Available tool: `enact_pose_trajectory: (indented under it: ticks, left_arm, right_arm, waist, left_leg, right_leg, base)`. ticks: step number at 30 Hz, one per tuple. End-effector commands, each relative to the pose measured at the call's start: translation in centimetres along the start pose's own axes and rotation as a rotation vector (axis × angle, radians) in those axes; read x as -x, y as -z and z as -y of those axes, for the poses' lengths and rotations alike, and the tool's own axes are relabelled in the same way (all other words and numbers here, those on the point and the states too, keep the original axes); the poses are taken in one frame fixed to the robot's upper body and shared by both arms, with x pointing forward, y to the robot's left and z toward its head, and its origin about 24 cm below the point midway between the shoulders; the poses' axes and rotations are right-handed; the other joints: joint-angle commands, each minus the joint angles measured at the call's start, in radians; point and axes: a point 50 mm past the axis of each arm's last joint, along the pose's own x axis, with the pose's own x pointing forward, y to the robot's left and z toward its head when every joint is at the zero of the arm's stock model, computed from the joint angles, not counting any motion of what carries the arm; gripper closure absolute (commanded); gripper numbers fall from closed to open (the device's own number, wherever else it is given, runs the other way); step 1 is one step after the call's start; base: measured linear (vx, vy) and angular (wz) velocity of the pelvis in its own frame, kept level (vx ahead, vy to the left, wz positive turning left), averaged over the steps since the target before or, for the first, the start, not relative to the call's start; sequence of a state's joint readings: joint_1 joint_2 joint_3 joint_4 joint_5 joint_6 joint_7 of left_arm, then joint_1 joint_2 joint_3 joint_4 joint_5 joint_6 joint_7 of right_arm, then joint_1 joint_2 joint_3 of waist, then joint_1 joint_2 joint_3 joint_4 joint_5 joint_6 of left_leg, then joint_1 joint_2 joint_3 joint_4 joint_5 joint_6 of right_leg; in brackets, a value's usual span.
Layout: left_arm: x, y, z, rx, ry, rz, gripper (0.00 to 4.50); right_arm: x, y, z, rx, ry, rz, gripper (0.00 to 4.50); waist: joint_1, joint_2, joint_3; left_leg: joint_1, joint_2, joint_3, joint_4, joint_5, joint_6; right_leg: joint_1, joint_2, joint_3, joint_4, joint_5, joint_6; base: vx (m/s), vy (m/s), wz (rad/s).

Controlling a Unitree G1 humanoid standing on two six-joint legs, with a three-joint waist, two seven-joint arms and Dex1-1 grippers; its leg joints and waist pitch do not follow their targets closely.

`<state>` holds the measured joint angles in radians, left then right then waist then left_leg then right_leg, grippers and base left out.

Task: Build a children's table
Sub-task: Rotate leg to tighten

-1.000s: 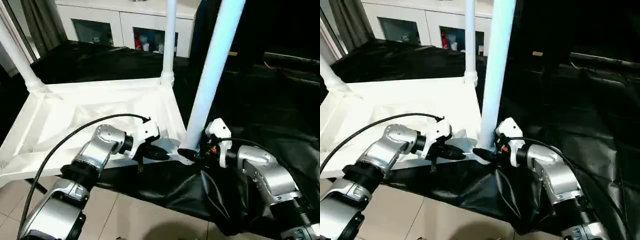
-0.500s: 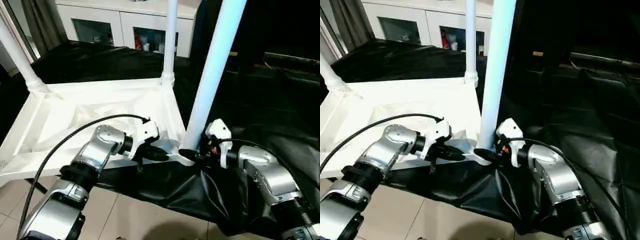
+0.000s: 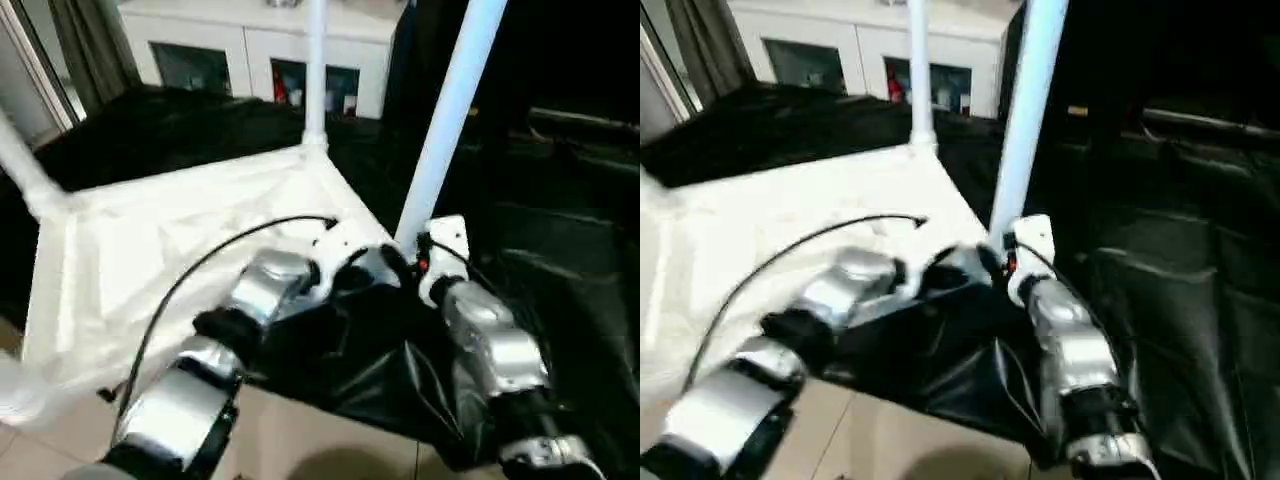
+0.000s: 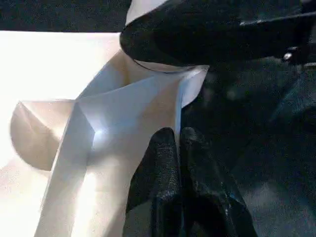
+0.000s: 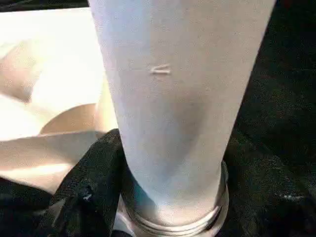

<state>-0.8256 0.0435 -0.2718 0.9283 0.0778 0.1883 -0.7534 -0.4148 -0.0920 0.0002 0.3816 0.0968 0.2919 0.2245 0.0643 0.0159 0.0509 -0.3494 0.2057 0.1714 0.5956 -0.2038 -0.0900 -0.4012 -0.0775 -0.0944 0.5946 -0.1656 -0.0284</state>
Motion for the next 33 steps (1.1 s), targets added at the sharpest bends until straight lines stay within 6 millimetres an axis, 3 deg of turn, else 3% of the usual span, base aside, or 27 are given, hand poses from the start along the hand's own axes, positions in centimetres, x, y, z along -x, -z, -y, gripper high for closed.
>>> enact_pose_trajectory:
  ticks: [1,5,6,7,10,12,14,17,20,27,33]
  left_arm:
    - [0.1,-0.9,-1.0,0.007,-0.123,0.015,4.50]
    - [-0.1,-1.1,-0.9,-0.006,-0.110,0.024,4.50]
    - [0.0,-1.1,-1.0,-0.010,-0.100,0.028,4.50]
    - [0.1,-1.1,-1.0,-0.014,-0.088,0.033,4.50]
    - [0.4,-1.1,-1.1,-0.030,-0.057,0.047,4.50]
    - [1.0,-0.8,-1.2,-0.043,-0.008,0.051,4.50]
    - [1.9,-0.3,-1.3,-0.074,0.071,0.047,4.50]
    - [2.8,0.3,-1.2,-0.090,0.156,0.039,4.50]
    - [3.5,0.9,-0.8,-0.098,0.241,0.033,4.50]
    - [4.8,1.6,-0.2,-0.106,0.362,0.032,4.50]
    - [5.6,1.9,-0.3,-0.108,0.383,0.023,4.50]
  right_arm:
    - [-0.4,2.0,-2.6,0.005,-0.072,-0.083,1.87]
    - [-0.8,1.3,-3.5,0.034,-0.099,-0.035,1.87]
    - [-0.8,1.1,-3.5,0.040,-0.112,-0.021,1.31]
    - [-0.7,0.8,-3.3,0.037,-0.124,-0.001,1.17]
    - [-0.5,0.4,-2.8,0.012,-0.139,0.024,1.01]
    - [-0.2,0.0,-2.1,0.011,-0.177,0.045,0.85]
    - [0.6,-0.4,-1.2,0.037,-0.302,0.029,0.70]
    - [1.8,0.1,-0.5,0.120,-0.436,-0.024,0.70]
    - [2.6,0.7,0.1,0.175,-0.514,-0.058,0.70]
    - [3.5,1.0,0.4,0.208,-0.617,-0.090,0.70]
    - [3.8,0.9,0.5,0.223,-0.664,-0.085,0.70]
  waist:
    - [0.000,-0.006,-0.070]
    - [-0.001,-0.004,-0.066]
    - [-0.001,-0.004,-0.067]
    - [-0.001,-0.008,-0.067]
    - [0.000,-0.005,-0.068]
    - [-0.004,-0.008,-0.068]
    - [-0.006,-0.009,-0.069]
    - [-0.007,-0.007,-0.071]
    - [-0.002,-0.006,-0.070]
    - [0.002,-0.005,-0.066]
    - [0.005,-0.004,-0.066]
  left_leg:
    - [-0.005,0.010,-0.001,-0.064,-0.106,0.057]
    - [-0.004,0.010,-0.002,-0.067,-0.134,0.062]
    - [-0.003,0.011,-0.002,-0.067,-0.138,0.063]
    - [-0.004,0.011,-0.002,-0.067,-0.138,0.064]
    - [-0.006,0.013,-0.003,-0.068,-0.129,0.073]
    - [-0.009,0.013,-0.004,-0.068,-0.123,0.078]
    - [-0.013,0.012,-0.004,-0.065,-0.114,0.095]
    - [-0.011,0.018,-0.004,-0.064,-0.094,0.117]
    - [-0.007,0.020,-0.001,-0.064,-0.106,0.110]
    - [-0.002,0.026,-0.001,-0.069,-0.146,0.086]
    - [-0.002,0.025,0.000,-0.068,-0.133,0.080]
  right_leg:
    - [0.061,-0.064,0.049,-0.077,-0.238,-0.162]
    - [0.061,-0.065,0.048,-0.084,-0.287,-0.154]
    - [0.062,-0.066,0.048,-0.085,-0.296,-0.150]
    - [0.062,-0.066,0.048,-0.085,-0.297,-0.149]
    - [0.062,-0.066,0.048,-0.081,-0.274,-0.154]
    - [0.066,-0.066,0.047,-0.078,-0.257,-0.161]
    - [0.070,-0.066,0.048,-0.074,-0.235,-0.167]
    - [0.069,-0.066,0.050,-0.065,-0.160,-0.202]
    - [0.065,-0.068,0.051,-0.065,-0.166,-0.220]
    - [0.063,-0.070,0.052,-0.069,-0.210,-0.219]
    - [0.060,-0.068,0.053,-0.069,-0.217,-0.210]
  base:
    - [0.000,0.000,0.00]
    - [0.000,0.000,0.00]
    - [0.000,0.000,0.00]
    - [0.000,0.000,0.00]
    - [0.000,0.000,0.00]
    - [0.000,0.000,0.00]
    - [0.000,0.000,0.00]
    - [0.000,0.000,0.00]
    - [0.000,0.000,0.00]
    - [0.000,0.000,0.00]
    - [0.000,0.000,0.00]
